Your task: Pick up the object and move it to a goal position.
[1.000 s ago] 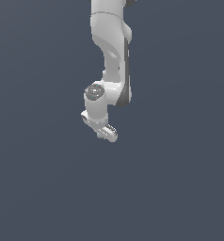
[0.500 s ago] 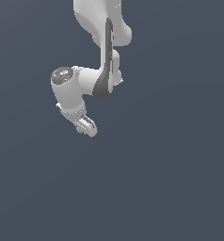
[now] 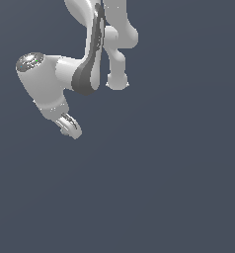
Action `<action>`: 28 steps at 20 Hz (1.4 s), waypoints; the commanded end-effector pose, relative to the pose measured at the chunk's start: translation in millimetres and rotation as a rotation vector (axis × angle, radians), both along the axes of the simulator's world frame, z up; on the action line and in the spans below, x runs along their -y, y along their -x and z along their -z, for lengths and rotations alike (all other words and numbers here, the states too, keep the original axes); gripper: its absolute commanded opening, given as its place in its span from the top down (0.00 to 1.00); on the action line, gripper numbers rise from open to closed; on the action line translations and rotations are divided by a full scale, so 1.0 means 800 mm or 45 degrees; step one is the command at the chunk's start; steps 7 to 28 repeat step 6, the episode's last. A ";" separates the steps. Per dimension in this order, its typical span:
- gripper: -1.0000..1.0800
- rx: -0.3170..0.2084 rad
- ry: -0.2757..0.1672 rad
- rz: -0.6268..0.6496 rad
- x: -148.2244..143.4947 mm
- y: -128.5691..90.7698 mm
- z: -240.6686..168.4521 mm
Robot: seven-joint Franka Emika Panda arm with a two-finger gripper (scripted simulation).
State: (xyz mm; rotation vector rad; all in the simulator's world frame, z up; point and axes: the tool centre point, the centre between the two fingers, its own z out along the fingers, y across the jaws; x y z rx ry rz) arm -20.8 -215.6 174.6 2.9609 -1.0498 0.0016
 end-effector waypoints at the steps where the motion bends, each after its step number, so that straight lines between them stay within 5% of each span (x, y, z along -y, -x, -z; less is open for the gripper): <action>1: 1.00 -0.001 -0.001 -0.002 0.010 -0.003 -0.008; 28: 1.00 -0.001 0.000 -0.003 0.016 -0.005 -0.014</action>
